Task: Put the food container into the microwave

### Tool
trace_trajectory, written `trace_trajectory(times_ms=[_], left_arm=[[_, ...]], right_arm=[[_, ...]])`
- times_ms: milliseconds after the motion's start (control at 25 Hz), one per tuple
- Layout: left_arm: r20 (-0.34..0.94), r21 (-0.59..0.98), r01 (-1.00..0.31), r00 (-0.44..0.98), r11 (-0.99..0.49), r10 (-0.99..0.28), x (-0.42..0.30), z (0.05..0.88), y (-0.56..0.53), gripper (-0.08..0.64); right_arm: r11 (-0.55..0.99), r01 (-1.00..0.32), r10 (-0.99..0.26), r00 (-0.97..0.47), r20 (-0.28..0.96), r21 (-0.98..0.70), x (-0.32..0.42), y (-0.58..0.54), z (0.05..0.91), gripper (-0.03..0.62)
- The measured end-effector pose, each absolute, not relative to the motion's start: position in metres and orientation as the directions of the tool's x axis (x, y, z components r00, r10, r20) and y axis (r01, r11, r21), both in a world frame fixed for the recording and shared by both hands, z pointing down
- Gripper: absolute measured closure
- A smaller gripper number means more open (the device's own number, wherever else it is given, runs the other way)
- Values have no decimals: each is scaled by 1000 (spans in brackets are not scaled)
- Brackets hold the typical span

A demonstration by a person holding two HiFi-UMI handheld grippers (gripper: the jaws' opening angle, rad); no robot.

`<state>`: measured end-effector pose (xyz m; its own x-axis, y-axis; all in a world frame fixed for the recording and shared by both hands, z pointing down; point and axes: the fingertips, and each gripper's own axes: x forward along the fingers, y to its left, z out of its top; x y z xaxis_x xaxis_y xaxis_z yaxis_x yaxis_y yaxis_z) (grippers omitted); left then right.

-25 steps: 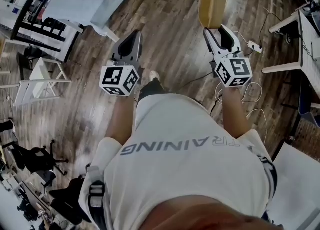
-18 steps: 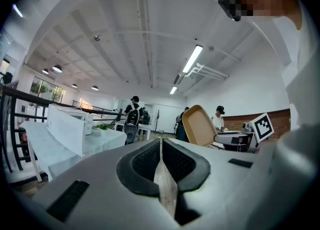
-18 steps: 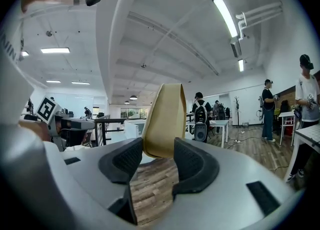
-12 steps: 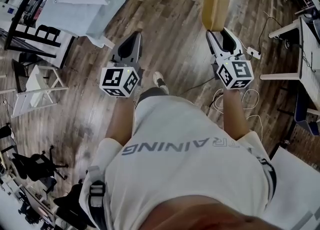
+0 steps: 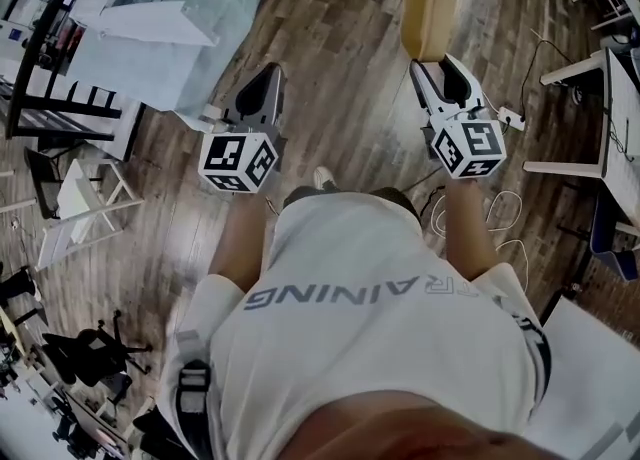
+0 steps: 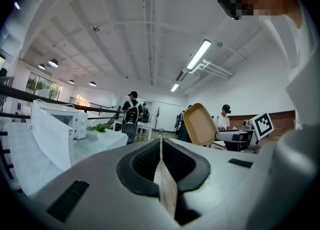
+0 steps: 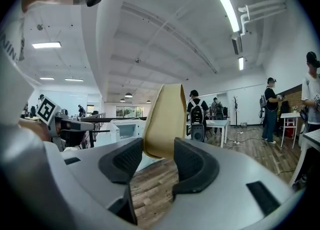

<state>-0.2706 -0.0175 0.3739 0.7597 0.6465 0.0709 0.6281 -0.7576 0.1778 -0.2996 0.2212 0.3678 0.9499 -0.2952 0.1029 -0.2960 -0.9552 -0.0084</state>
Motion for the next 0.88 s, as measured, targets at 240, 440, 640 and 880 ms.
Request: trace_trajectory(times_ms=[240, 440, 640, 880], left_arm=[[72, 172, 625, 763, -761, 642, -231, 371, -11, 518], [62, 170, 601, 785, -781, 617, -196, 368, 2, 517], [54, 169, 543, 828, -823, 558, -151, 364, 18, 518], [45, 167, 448, 886, -878, 461, -82, 366, 50, 518]], right_arm=[[-952, -306, -304, 945, 121, -7, -259, 226, 371, 380], [-941, -337, -335, 935, 119, -4, -218, 240, 371, 380], [-918, -397, -394, 912, 115, -3, -160, 261, 370, 380], [-869, -495, -492, 864, 108, -2, -61, 296, 374, 380]])
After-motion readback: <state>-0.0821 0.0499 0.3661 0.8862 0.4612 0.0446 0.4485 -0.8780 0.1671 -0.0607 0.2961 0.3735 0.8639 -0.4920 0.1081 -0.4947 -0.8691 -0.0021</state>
